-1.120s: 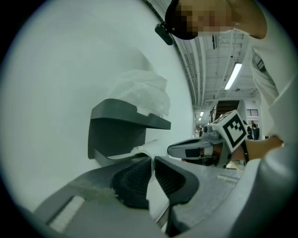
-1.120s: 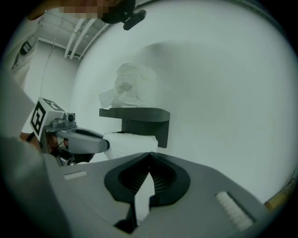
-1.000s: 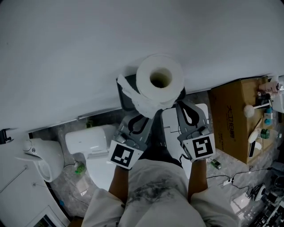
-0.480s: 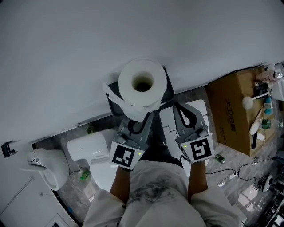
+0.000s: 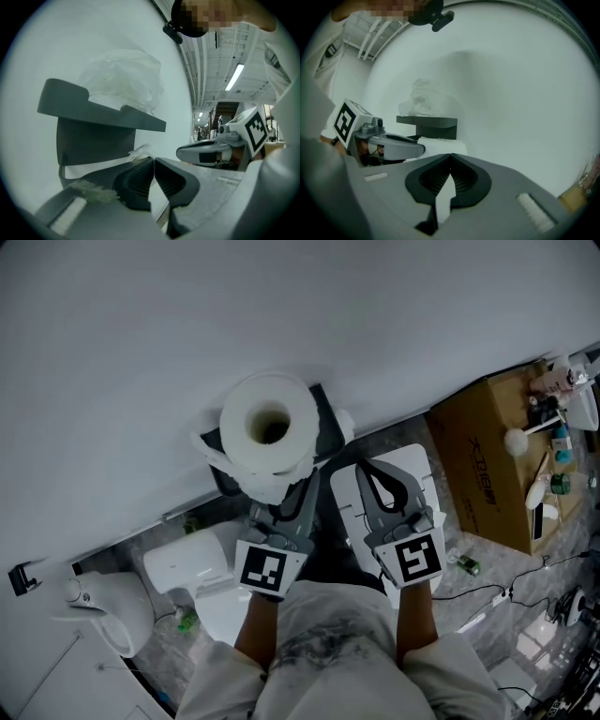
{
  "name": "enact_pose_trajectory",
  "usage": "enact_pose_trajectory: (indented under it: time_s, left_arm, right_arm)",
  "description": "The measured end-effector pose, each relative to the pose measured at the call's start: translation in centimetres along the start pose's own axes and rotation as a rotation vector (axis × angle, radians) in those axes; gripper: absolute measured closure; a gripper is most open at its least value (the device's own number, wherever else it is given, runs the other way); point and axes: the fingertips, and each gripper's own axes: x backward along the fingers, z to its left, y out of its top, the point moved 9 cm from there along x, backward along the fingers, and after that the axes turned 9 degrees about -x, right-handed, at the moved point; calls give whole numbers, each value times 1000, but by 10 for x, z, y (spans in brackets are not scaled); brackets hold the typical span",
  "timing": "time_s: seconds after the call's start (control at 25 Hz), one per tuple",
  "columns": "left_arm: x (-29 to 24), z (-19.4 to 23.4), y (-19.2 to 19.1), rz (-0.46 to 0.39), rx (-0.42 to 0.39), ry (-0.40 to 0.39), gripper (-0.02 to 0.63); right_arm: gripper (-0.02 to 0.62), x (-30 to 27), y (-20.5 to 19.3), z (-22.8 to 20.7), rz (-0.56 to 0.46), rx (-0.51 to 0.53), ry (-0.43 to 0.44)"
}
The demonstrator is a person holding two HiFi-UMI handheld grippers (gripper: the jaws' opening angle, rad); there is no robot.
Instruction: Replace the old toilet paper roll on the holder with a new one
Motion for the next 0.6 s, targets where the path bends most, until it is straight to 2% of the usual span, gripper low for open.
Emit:
enact_pose_trajectory:
  time_s: [0.6]
  left_arm:
    - [-24,-7,11,3,-10,-30,592]
  right_arm:
    - [594,11,1,-10,-1,-21,-52]
